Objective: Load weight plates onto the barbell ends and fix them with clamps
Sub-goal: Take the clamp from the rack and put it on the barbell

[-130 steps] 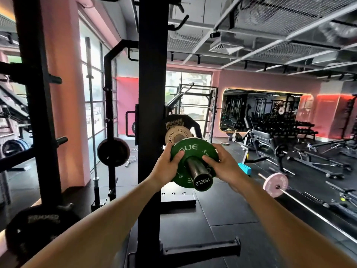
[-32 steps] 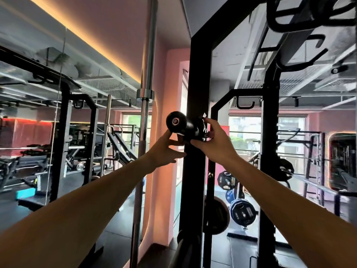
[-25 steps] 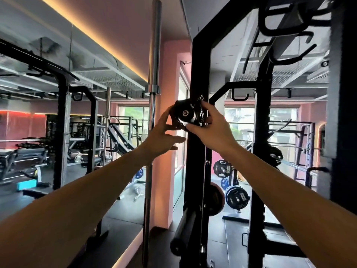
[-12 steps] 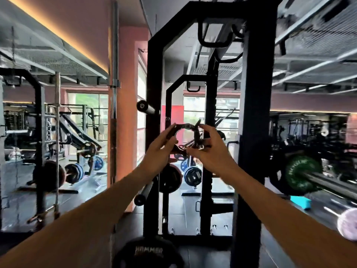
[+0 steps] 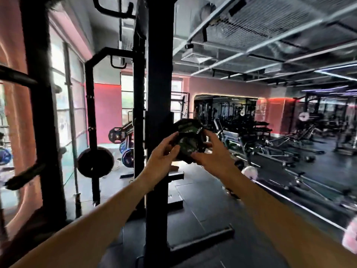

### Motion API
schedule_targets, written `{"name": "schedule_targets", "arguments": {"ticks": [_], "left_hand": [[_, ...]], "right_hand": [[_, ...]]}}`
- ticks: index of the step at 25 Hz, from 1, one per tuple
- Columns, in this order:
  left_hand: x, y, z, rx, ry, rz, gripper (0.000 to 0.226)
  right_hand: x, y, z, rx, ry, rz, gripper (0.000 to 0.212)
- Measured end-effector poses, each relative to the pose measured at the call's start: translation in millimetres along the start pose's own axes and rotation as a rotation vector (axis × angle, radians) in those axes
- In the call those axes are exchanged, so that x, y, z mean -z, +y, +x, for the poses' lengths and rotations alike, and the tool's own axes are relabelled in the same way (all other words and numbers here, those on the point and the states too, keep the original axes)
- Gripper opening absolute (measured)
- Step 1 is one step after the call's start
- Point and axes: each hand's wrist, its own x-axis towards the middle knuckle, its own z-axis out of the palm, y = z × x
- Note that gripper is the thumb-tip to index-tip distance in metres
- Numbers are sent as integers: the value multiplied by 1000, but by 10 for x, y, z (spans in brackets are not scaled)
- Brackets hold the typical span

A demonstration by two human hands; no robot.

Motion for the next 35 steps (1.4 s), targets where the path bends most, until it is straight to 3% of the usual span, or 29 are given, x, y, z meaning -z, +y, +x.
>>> {"name": "schedule_targets", "arguments": {"ticks": [5, 10, 19, 24, 30, 35], "left_hand": [[-1353, -304, -95, 47, -2, -37, 39], [-1855, -438, -151, 77, 66, 50, 41], [-1817, -538, 145, 63, 151, 200, 41], [-1665, -715, 503, 151, 166, 134, 39], [-1341, -1204, 1200, 180, 198, 128, 39], [-1071, -1645, 1782, 164, 225, 137, 40]], "right_hand": [[1130, 655, -120, -118, 23, -96, 70], [1518, 1023, -116, -210, -53, -18, 74], [1571, 1336, 356, -221, -238, 47, 68], [1472, 1509, 759, -204, -297, 53, 55], [1109, 1751, 1468, -203, -349, 54, 65], [757, 1919, 2048, -172, -358, -20, 58]]}}
